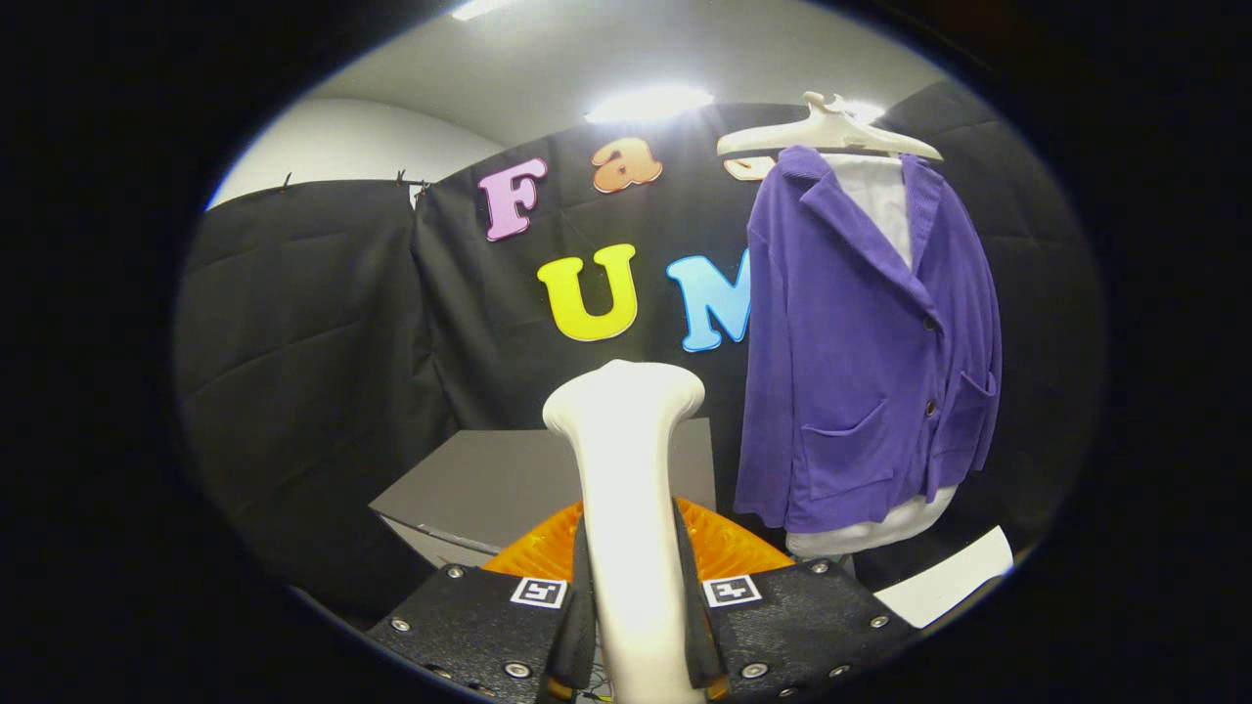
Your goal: Iron the clothes twice with a garment steamer, once on the left side and once on the right side.
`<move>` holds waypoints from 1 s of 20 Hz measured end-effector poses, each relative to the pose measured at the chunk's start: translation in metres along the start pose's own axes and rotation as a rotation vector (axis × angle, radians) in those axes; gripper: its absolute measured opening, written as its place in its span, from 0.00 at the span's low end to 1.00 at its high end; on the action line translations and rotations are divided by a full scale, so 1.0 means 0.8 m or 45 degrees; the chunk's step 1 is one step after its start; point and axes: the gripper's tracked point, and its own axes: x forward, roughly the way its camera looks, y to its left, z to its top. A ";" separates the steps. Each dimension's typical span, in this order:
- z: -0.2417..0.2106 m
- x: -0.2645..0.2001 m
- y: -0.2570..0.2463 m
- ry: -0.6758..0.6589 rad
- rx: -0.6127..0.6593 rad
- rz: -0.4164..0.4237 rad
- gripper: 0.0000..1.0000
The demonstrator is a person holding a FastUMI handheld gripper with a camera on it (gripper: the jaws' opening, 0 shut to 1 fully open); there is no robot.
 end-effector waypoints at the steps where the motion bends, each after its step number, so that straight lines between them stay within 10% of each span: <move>1: 0.005 -0.009 -0.008 -0.015 0.006 -0.001 0.36; 20: 0.165 0.026 -0.178 -0.356 0.361 -0.263 0.36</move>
